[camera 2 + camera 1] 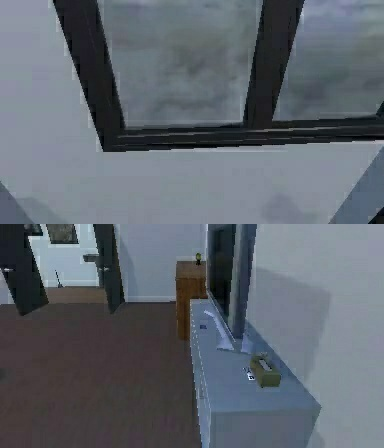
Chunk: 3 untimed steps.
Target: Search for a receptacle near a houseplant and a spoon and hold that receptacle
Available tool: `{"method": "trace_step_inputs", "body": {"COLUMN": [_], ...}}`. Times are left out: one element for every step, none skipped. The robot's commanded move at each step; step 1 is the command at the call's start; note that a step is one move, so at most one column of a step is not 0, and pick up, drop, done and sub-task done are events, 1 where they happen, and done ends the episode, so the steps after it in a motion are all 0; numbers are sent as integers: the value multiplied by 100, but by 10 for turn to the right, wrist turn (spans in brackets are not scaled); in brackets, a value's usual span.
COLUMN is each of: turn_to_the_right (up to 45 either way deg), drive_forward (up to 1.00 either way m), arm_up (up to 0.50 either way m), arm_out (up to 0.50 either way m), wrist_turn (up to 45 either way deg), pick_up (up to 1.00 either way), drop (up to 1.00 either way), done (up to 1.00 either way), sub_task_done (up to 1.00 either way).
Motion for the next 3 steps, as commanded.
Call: {"method": "trace_step_inputs", "body": {"turn_to_the_right": [-300,0,0], "drive_forward": [0,100,100], "arm_up": [0,0,0], "arm_out": [0,0,0], "wrist_turn": [0,0,0], "pick_up": [0,0,0], "drop": [0,0,0], "done": [0,0,0], "sub_task_done": [0,0,0]}}
